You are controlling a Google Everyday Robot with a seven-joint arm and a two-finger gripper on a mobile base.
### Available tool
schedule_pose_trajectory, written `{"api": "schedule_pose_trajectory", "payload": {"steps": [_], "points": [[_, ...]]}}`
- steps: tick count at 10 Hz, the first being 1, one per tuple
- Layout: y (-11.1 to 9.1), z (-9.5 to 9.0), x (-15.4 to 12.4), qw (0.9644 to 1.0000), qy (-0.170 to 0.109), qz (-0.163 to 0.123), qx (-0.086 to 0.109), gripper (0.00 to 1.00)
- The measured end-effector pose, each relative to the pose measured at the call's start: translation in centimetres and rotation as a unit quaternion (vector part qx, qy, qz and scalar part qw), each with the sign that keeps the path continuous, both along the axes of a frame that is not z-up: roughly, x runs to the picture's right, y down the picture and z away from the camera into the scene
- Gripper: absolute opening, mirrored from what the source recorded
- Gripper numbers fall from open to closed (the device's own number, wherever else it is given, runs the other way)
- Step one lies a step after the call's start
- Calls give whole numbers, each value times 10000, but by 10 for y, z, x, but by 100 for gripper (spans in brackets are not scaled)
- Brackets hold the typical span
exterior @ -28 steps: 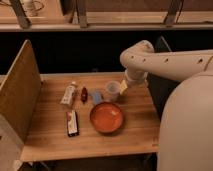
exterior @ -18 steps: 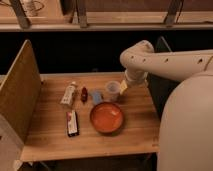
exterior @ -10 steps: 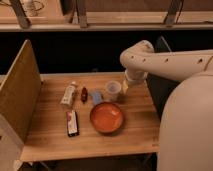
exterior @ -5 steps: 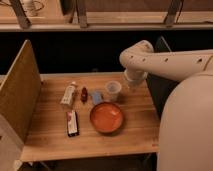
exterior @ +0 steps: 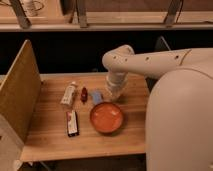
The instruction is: Push the eraser across the table
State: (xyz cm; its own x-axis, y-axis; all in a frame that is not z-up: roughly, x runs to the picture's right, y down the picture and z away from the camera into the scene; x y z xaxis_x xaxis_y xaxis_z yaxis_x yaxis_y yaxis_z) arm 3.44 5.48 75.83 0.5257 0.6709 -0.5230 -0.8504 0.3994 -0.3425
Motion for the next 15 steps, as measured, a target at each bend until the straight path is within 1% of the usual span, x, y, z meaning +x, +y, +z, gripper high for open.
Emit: {"api": "schedule_pose_trajectory", "payload": {"steps": [1,3,6,7,8,9,10,11,12,13,15], "points": [[9,-3,-8,9999,-80,-108,-107,0],[9,-3,-3,9999,-42,-117,-106,0],[8,-3,-8,9998,-100,-150,-100,0],[9,-6,-18,9995,-231,-197,-102,0],[14,-10,-37,9984,-466,-296,-124,0],[22,-15,-52,9968,-652,-416,-180,0],[34,-19,-63,9947,-806,-587,-266,0],[47,-19,-71,9922,-886,-807,-355,0],[57,-18,-78,9899,-938,-969,-431,0],[70,-16,-89,9868,-1017,-1147,-522,0],[95,-7,-121,9775,-1230,-1567,-700,0]]}}
